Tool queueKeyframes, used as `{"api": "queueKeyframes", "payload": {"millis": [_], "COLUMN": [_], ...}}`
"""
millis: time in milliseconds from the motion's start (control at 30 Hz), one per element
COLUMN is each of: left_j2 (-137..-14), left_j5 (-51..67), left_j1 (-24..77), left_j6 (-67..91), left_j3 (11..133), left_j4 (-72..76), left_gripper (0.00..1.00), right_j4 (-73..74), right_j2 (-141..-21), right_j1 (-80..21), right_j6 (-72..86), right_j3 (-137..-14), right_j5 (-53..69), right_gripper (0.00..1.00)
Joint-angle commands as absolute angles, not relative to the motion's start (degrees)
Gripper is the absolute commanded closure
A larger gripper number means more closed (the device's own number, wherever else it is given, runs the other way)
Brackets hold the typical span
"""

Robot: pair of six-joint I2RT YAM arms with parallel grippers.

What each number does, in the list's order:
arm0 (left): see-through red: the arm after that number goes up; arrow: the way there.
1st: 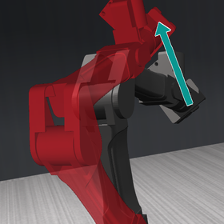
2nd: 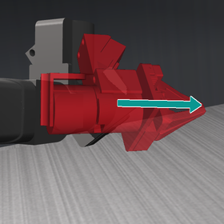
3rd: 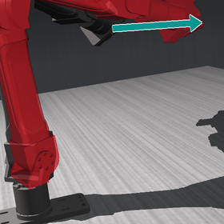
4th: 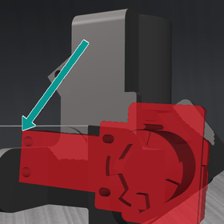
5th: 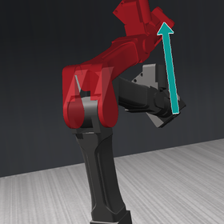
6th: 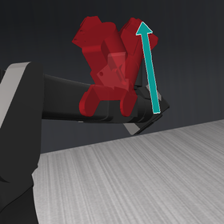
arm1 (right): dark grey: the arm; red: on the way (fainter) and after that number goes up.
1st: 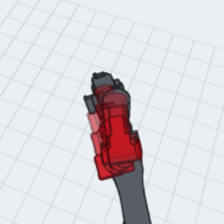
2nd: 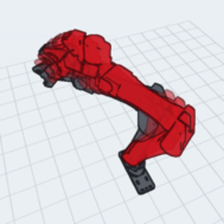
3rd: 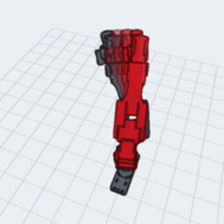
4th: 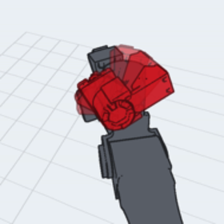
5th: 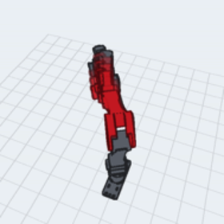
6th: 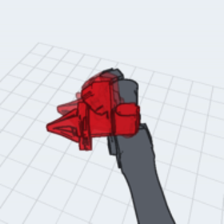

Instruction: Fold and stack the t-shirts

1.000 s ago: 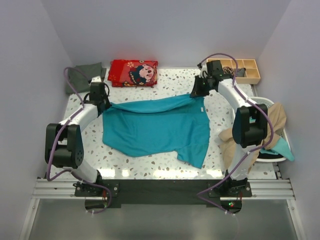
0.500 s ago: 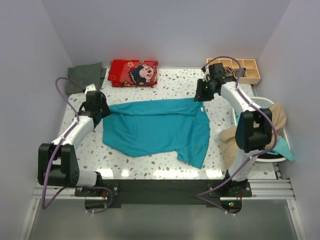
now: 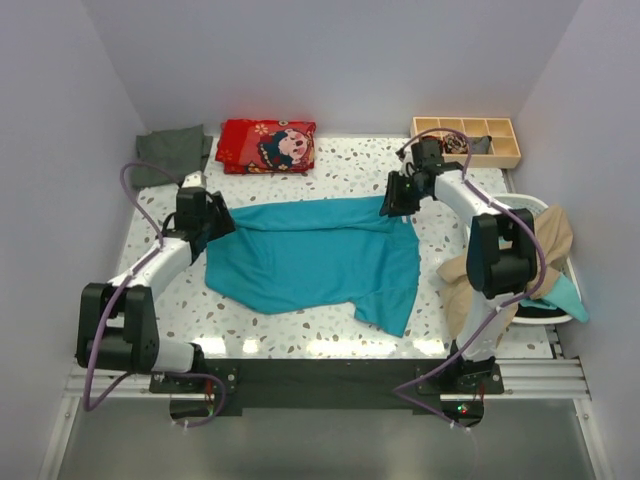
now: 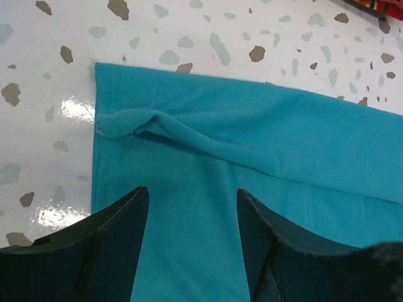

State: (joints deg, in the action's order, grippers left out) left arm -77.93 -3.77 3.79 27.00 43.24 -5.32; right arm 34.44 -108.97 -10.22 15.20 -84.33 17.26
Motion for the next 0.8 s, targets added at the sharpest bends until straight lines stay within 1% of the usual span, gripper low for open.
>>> {"api": "queueKeyframes", "payload": {"millis": [0,200,333,400,433,467,533,567,633,667,733,767], "left_j2": [-81.91,-89.11,-92.37,-92.64,-93.33,-93.77,-94.83,-95.18,-95.88,-95.98,-96.15,-96.24], "left_j5": [-2.90,-3.87,-5.53,-5.10,-4.75,-4.83,-5.36,-5.62,-6.50,-6.85,-8.08,-8.35], "left_j1": [3.96,3.96,3.96,3.87,3.69,3.69,3.78,3.78,3.78,3.69,3.78,3.69], "left_j6": [27.25,28.29,30.49,31.89,32.25,32.52,33.22,33.48,34.01,34.27,34.98,35.24], "left_j3": [45.60,49.48,48.34,47.72,48.33,49.73,50.80,51.15,51.24,51.33,51.42,51.15], "left_j4": [3.25,2.90,4.65,6.94,6.33,4.67,3.26,3.34,3.43,3.43,3.43,3.69], "left_gripper": [0.37,0.36,0.36,0.33,0.30,0.18,0.17,0.18,0.25,0.34,0.47,0.58], "right_j4": [28.92,27.69,26.72,26.89,27.33,27.68,27.77,27.60,27.34,27.33,27.33,27.33], "right_j2": [-111.26,-116.01,-116.63,-116.72,-116.72,-116.72,-116.63,-116.63,-117.07,-117.16,-117.25,-117.25], "right_j1": [-11.77,-13.36,-13.71,-13.71,-13.80,-13.80,-13.71,-13.71,-13.71,-13.80,-13.71,-13.71], "right_j6": [16.43,17.66,17.93,17.58,17.14,16.88,16.44,16.44,16.70,16.70,16.53,16.44], "right_j3": [-85.24,-90.35,-91.14,-91.05,-91.05,-91.05,-90.79,-90.70,-90.62,-90.62,-90.44,-90.27], "right_j5": [23.37,25.92,26.54,27.16,27.16,26.90,26.46,26.54,27.59,27.86,28.04,27.95], "right_gripper": [0.65,0.65,0.65,0.65,0.65,0.65,0.65,0.65,0.65,0.65,0.65,0.65]}}
